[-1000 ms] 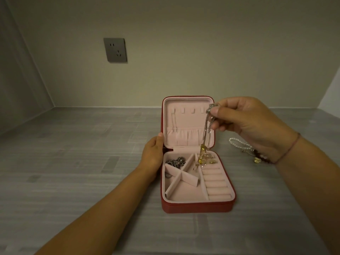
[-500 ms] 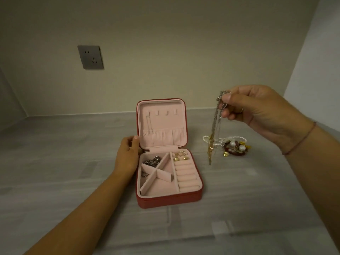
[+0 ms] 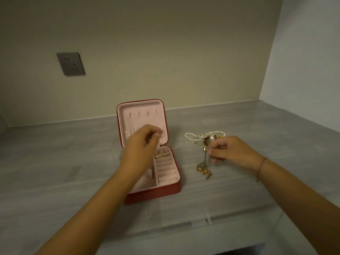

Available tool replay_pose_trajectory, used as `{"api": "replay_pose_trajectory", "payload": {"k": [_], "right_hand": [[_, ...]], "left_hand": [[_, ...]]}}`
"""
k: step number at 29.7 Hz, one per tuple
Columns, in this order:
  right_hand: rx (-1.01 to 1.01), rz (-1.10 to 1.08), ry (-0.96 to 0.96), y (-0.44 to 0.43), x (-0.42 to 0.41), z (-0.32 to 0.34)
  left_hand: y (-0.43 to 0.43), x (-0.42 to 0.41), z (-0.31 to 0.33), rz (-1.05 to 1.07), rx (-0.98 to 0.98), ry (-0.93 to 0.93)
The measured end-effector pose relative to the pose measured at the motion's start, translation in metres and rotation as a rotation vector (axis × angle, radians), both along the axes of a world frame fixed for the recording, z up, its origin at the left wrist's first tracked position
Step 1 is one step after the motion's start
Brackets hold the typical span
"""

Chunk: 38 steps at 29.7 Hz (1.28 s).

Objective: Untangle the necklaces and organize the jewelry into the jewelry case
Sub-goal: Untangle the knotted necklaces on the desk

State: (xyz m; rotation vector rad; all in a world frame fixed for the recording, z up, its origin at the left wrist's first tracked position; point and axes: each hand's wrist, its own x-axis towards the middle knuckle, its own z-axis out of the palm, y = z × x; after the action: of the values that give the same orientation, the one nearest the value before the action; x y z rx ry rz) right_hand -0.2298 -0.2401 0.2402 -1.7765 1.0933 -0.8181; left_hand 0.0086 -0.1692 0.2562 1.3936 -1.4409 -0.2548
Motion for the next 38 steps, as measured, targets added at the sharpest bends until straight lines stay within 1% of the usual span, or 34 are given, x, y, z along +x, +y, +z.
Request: {"api": "replay_pose_trajectory", "payload": {"k": [3,5,8,10,13,16,20,25,26,29,31,35,38], "right_hand": [[0.011,-0.006,-0.061,0.0,-0.005,-0.009],[-0.032,-0.013,-0.078,0.001,-0.009,-0.009],[-0.122,-0.026,-0.08,0.0,-0.016,0.0],[-0.157,-0.034,-0.104,0.0,-0.021,0.008],[-0.159,-0.046,-0.193,-0.001,-0.029,0.025],[-0.134,-0.054,-0.321,-0.001,-0.038,0.044],[-0.109,-0.04,-0.489,0.0,-0.05,0.072],[-0.092,-0.056,-0.614,0.0,-0.062,0.093],[-0.089,-0.058,-0.633,0.0,-0.064,0.095],[-0.085,-0.072,-0.659,0.0,-0.07,0.098],[-0.074,-0.086,-0.653,0.0,-0.075,0.094],[-0.019,-0.128,-0.598,-0.001,-0.08,0.072],[0.031,-0.158,-0.548,-0.003,-0.079,0.05]], "left_hand": [[-0.005,-0.047,-0.015,-0.257,0.186,-0.059],[-0.012,-0.071,-0.027,-0.328,0.283,-0.083],[-0.024,-0.092,-0.037,-0.324,0.381,-0.168],[-0.032,-0.098,-0.04,-0.302,0.413,-0.189],[-0.038,-0.103,-0.046,-0.25,0.466,-0.204],[-0.038,-0.103,-0.054,-0.216,0.463,-0.201],[-0.035,-0.103,-0.058,-0.203,0.408,-0.197],[-0.031,-0.107,-0.059,-0.196,0.327,-0.248],[-0.031,-0.107,-0.059,-0.201,0.314,-0.214],[-0.031,-0.11,-0.054,-0.227,0.287,-0.002],[-0.033,-0.111,-0.05,-0.212,0.243,0.095],[-0.034,-0.116,-0.029,-0.257,0.232,0.357],[-0.035,-0.118,-0.012,-0.322,0.258,0.453]]}}
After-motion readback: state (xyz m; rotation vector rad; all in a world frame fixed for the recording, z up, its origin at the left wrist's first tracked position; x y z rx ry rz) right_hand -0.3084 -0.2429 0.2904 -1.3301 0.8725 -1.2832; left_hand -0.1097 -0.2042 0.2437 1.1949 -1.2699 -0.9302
